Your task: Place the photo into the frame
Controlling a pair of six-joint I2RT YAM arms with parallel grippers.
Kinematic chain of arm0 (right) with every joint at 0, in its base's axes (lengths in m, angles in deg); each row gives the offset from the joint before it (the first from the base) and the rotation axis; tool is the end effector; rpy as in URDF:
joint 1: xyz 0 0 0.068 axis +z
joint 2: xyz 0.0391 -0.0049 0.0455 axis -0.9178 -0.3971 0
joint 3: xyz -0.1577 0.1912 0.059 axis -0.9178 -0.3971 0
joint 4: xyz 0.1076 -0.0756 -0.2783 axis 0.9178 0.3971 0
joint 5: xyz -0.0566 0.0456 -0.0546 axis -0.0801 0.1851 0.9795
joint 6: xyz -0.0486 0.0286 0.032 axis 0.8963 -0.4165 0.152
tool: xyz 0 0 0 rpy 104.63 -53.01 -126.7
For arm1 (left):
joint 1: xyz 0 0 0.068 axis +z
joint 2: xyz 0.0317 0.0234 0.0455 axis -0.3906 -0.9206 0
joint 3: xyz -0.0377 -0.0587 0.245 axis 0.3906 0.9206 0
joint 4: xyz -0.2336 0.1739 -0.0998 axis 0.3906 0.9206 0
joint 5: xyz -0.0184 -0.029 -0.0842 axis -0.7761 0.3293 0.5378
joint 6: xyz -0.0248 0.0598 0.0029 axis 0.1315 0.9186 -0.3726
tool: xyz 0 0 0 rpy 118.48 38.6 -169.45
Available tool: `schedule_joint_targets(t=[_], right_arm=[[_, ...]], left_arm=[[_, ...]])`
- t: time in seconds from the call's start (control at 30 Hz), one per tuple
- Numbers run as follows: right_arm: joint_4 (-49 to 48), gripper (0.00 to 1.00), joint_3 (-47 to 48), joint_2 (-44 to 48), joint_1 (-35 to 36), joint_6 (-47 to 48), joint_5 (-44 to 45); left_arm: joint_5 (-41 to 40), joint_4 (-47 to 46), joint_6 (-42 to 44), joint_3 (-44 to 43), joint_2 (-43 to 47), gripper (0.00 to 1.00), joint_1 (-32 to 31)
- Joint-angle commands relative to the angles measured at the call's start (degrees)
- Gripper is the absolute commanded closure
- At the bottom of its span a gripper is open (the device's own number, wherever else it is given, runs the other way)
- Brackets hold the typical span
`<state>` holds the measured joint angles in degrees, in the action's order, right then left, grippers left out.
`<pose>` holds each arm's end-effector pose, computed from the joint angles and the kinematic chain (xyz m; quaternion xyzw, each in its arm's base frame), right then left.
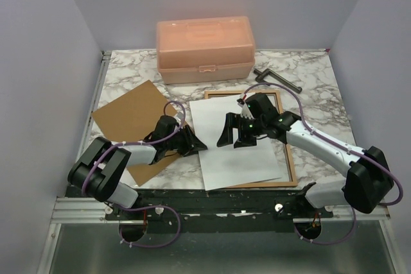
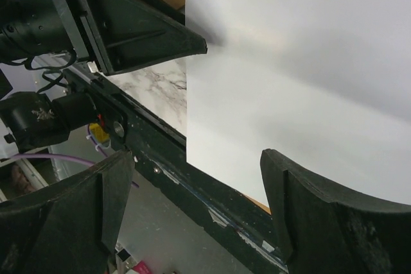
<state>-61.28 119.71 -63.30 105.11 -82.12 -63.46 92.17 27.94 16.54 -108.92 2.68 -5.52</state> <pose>0.2510 0.2244 0.1987 -0.0667 0.9237 0.3482 0.1451 0.2399 -0.1576 0.0570 -0.1439 0.8691 -0.4518 0.1407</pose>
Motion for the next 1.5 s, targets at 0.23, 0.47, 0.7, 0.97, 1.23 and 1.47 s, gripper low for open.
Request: schedule_joint_targets(t=[0.23, 0.47, 0.7, 0.97, 1.23, 1.47], right_arm=[[0.15, 0.13, 0.66, 1.11, -0.63, 0.88, -1.02], [2.11, 0.12, 2.4, 3.02, -0.71, 0.81, 1.44], [2.62, 0.02, 5.33, 5.58, -0.79, 0.91, 3.32], [3.54, 0.0, 7.66, 6.1, -0.79, 1.03, 3.79], [4.07, 0.0, 9.22, 5.77, -0.8, 1.1, 4.43], [5.48, 0.0, 9.84, 6.37, -0.8, 1.4, 6.17]], left_arm=[[0.76, -3.15, -0.27, -0.61, 1.51, 0.89, -0.23], [-1.2, 3.03, 1.97, -2.14, 6.74, 1.0, -0.23], [-2.12, 14.35, 7.67, -6.83, 10.93, 1.0, -0.23], [0.87, 16.95, 10.61, -9.84, 9.77, 1.0, -0.23], [3.93, 17.36, 12.09, -13.59, 5.17, 1.0, -1.92], [4.88, 15.3, 11.1, -15.13, 1.36, 1.0, -3.47]])
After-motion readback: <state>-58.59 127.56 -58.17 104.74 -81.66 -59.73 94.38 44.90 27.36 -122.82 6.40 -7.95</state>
